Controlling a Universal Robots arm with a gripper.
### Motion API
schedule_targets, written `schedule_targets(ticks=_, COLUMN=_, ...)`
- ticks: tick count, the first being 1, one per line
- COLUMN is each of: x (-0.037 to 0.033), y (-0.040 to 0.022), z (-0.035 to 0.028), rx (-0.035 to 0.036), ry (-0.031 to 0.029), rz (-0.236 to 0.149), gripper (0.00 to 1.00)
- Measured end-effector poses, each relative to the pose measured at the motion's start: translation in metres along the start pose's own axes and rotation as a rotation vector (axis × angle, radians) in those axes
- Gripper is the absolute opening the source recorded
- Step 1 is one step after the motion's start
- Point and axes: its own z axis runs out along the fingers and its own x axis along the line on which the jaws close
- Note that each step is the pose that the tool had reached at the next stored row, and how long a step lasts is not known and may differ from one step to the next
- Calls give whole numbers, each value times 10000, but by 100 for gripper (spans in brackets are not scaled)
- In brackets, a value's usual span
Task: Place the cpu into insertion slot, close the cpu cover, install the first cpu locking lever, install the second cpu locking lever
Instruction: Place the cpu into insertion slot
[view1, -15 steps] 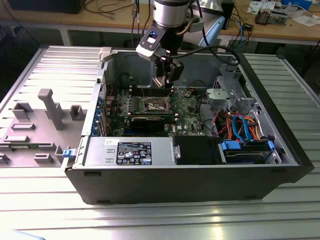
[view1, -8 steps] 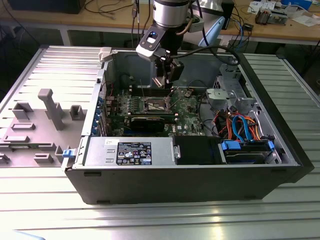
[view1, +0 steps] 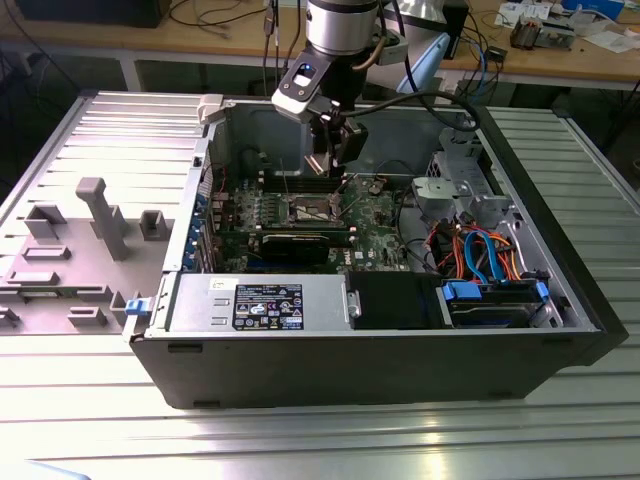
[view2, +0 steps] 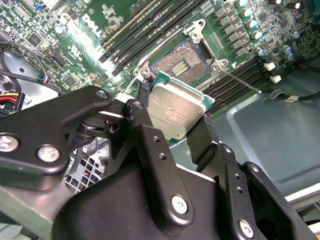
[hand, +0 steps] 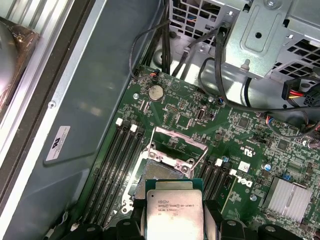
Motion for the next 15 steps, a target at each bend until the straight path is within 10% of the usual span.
schedule_targets(ticks=15, x=0, y=0, z=6, rx=-6, ry=-8, rz=311, gripper=55)
